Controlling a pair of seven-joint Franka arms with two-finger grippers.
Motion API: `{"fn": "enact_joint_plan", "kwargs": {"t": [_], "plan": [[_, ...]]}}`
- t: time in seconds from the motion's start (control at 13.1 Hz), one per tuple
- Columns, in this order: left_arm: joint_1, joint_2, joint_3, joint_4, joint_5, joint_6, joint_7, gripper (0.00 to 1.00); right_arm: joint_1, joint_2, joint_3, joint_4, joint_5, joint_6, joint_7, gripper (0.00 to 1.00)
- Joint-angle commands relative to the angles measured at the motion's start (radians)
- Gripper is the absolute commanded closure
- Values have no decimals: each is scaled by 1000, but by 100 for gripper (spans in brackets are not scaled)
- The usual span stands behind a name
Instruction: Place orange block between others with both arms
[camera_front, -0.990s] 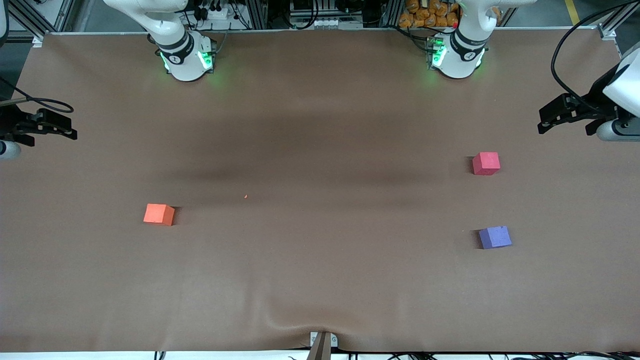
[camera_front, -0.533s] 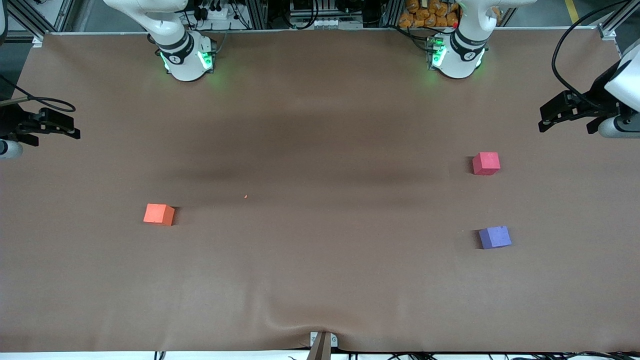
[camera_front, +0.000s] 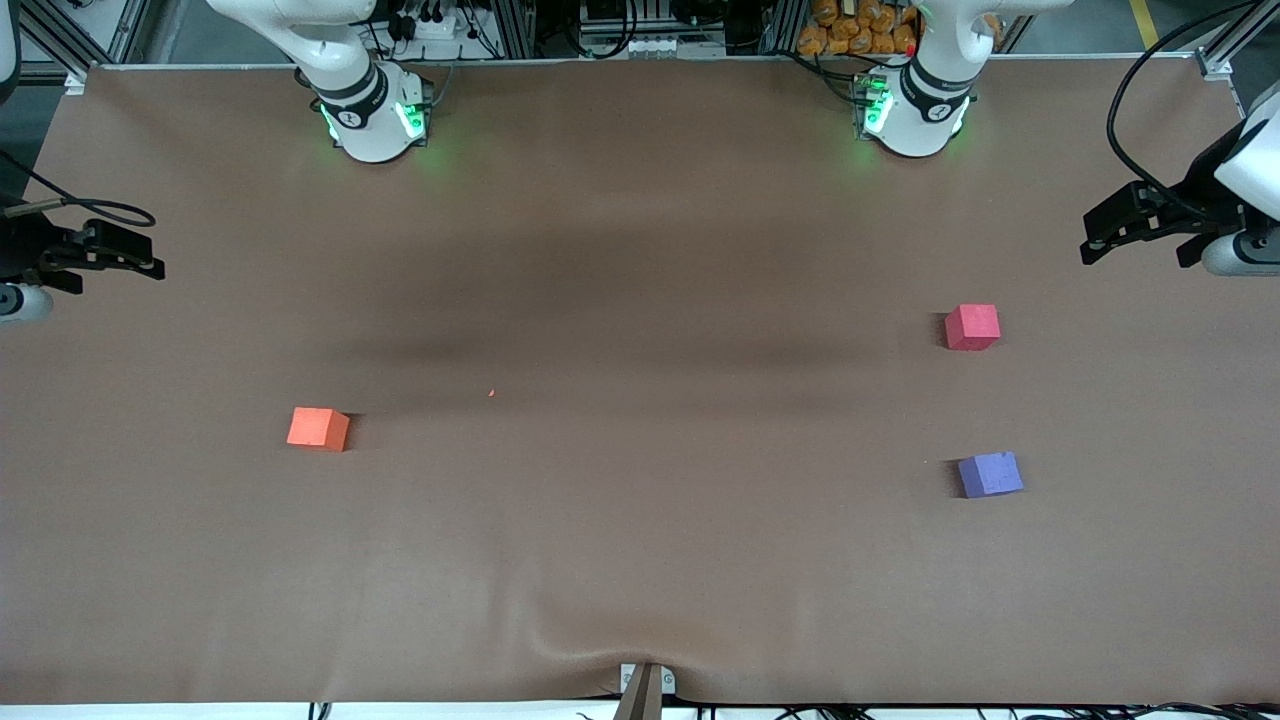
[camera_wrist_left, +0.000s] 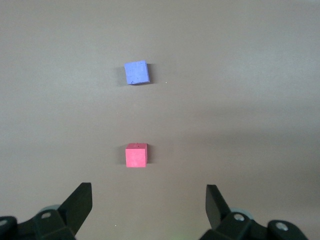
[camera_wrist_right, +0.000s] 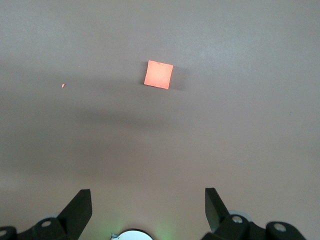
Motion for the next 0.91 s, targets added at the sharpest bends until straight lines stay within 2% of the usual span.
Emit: {"fn": "enact_joint_plan", "kwargs": {"t": [0.0,0.61,0.84], "plan": [[4,-16,-1,-2,-6,-15,9,0,0,0,-1,-1,16,1,0,0],[4,-16,-2,-2,-4,-15,9,0,-3,19,-1,-3,16,13,-5,0],[4,-14,-1,-2,-4,-15,9,0,-2,87,-1,-3,14,59,-5,0]]}}
